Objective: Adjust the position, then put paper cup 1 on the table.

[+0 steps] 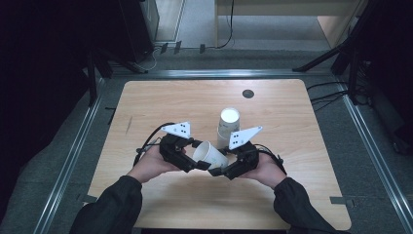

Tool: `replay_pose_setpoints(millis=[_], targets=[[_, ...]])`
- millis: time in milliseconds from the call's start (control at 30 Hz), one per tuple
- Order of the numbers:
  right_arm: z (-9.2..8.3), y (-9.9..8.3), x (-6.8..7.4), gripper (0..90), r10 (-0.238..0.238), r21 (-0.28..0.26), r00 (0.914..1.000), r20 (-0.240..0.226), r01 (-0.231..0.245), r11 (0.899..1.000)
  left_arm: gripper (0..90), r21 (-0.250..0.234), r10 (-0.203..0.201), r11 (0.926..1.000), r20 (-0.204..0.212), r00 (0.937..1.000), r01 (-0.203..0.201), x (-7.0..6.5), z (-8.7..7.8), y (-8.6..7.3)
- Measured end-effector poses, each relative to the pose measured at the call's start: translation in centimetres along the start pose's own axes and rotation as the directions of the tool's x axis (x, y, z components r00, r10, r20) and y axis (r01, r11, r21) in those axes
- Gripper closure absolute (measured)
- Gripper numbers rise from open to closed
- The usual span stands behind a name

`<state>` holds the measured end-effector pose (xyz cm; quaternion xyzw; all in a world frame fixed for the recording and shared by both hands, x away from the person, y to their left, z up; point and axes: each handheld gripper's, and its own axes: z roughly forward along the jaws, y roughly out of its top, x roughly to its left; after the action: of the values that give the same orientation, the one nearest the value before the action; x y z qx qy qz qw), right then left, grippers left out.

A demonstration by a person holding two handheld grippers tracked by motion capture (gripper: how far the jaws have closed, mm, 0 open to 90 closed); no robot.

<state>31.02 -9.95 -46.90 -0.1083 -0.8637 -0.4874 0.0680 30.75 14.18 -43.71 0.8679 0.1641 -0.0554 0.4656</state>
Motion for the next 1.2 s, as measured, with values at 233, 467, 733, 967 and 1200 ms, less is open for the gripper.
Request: replay_pose_setpoints(millis=[233,467,733,967,1200], targets=[[0.0,-0.1,-0.2,25.1,0.027,0.009,0.9995,0.014,-0.028,1.0,22.4,-0.015,0.0,0.9999,-0.011,0.9999,0.0,0.1,-0.4,0.0],[-0.1,-0.4,-0.3,24.9,0.027,0.036,0.9993,0.027,-0.028,0.999,22.4,-0.048,-0.022,0.9986,-0.03,0.9993,0.021,0.5,-1.8,-0.1],[-0.1,-0.9,-0.2,22.9,0.009,0.057,0.9974,0.072,-0.013,0.998,22.6,-0.053,-0.048,0.9976,-0.08,0.9956,0.044,1.4,-4.0,-0.3],[-0.5,-1.5,-0.2,22.0,0.015,0.029,0.9886,0.15,-0.019,0.999,22.7,-0.049,-0.061,0.9973,-0.138,0.9886,0.054,1.9,-5.7,-0.4],[-0.7,-2.0,-0.3,21.4,-0.008,0.099,0.9663,0.257,-0.018,0.995,22.7,-0.032,-0.076,0.997,-0.174,0.9819,0.071,2.5,-6.8,-0.7]])
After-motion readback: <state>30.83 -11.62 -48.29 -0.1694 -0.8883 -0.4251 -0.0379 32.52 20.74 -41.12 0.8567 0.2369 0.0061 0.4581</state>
